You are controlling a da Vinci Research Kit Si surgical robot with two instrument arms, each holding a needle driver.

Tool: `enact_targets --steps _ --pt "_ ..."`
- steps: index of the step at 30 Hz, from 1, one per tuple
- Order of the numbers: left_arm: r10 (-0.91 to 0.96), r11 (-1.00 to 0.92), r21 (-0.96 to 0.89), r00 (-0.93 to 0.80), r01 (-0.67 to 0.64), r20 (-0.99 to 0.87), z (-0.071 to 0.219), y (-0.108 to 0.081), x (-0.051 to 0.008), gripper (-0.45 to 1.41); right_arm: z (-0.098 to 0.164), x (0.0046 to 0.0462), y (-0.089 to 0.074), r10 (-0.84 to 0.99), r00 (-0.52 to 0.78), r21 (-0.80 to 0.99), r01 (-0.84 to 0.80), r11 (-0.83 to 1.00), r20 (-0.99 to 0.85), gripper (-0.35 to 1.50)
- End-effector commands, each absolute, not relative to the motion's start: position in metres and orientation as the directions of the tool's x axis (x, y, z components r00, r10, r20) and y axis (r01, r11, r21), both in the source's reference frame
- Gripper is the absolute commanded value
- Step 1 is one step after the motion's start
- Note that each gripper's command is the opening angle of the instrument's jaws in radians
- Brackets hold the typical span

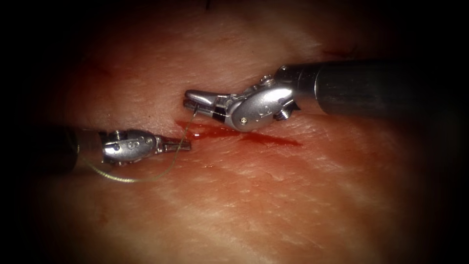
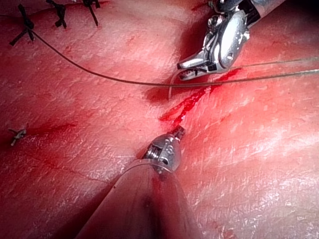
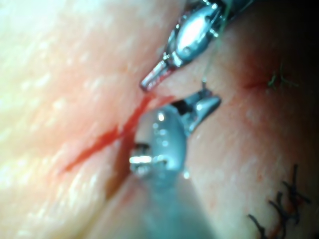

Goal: Wound Closure

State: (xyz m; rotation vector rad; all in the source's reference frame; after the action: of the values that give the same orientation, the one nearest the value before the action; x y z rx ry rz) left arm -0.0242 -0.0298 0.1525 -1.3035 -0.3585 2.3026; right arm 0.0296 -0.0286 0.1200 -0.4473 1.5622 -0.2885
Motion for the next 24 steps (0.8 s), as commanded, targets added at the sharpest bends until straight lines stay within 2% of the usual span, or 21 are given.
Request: enact_targets --steps 1,24 --pt "0.517 -0.856 -0.442 -0.440 -0.267 -0.734 0.1532 -0.0303 -0.0248 -0.37 0.1205 0.0303 -0.0285 -0.451 0.002 -0.449 -0.106 0.887 -0.892 -0.35" --pt "0.517 -0.856 -0.440 -0.445 -0.270 -0.731 0.1532 -0.0303 -0.0249 -0.37 0.1196 0.0304 -0.0272 -0.511 0.018 -0.510 -0.121 0.852 -0.859 -0.35"
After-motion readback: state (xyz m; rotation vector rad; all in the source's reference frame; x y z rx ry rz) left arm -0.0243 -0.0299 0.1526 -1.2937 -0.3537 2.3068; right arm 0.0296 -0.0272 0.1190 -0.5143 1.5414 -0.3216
